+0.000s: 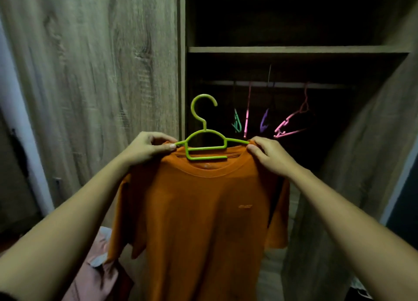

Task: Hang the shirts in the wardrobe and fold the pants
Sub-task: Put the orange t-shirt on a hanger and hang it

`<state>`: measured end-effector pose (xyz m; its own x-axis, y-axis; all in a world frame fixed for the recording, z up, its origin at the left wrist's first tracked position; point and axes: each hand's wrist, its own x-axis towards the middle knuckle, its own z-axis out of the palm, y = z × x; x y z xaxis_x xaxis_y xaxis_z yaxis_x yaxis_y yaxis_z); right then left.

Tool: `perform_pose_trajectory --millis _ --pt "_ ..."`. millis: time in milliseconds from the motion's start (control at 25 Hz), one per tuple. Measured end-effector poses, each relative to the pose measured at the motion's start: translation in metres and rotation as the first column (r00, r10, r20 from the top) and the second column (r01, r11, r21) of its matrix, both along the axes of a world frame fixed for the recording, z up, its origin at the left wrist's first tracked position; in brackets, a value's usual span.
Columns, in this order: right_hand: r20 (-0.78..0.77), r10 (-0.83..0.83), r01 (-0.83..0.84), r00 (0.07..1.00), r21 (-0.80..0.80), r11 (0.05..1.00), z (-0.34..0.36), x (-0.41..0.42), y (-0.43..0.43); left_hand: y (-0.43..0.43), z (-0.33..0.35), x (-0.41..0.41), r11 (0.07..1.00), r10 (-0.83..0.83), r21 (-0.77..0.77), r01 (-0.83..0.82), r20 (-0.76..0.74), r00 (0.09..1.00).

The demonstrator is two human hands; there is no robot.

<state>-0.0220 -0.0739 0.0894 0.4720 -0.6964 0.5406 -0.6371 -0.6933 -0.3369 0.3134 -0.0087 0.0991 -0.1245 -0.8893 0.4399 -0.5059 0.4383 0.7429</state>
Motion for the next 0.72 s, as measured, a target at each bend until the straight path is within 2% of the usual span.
perform_pose_trajectory --millis 80,200,280,440,520,600,680,720 --pt "0.108 0.006 -0.006 0.994 0.004 1.0 -0.006 0.0 -0.003 0.006 0.004 0.006 0.996 -0.046 0.076 0.045 0.006 0.999" --pt "0.191 -0.059 0.055 0.98 0.028 0.998 -0.009 -0.005 -0.008 0.015 -0.005 0.036 0.979 -0.008 0.204 -0.014 0.106 0.994" --pt "0.212 -0.11 0.098 0.971 0.066 0.993 -0.008 -0.01 -0.011 0.024 -0.022 0.057 0.972 -0.001 0.233 -0.025 0.108 0.994" --pt "0.211 -0.106 0.087 0.972 0.097 0.991 -0.002 -0.004 -0.01 0.039 -0.026 0.067 0.956 -0.038 0.29 0.033 0.011 0.999" --pt "0.214 -0.069 0.049 0.974 0.1 0.994 0.0 0.005 -0.009 0.043 -0.007 0.054 0.956 -0.112 0.28 0.087 0.074 0.991" --pt "0.12 -0.107 0.096 0.987 0.092 0.991 0.004 0.013 -0.012 0.049 0.006 0.036 0.964 -0.162 0.239 0.114 0.192 0.968" --pt "-0.087 -0.274 0.273 0.958 -0.022 0.962 0.014 0.022 -0.014 0.057 0.014 0.02 0.988 -0.079 0.141 0.055 0.174 0.982" --pt "-0.107 -0.334 0.326 0.937 -0.081 0.942 0.019 0.03 -0.011 0.058 0.015 0.014 0.997 0.009 0.069 -0.022 0.173 0.985"
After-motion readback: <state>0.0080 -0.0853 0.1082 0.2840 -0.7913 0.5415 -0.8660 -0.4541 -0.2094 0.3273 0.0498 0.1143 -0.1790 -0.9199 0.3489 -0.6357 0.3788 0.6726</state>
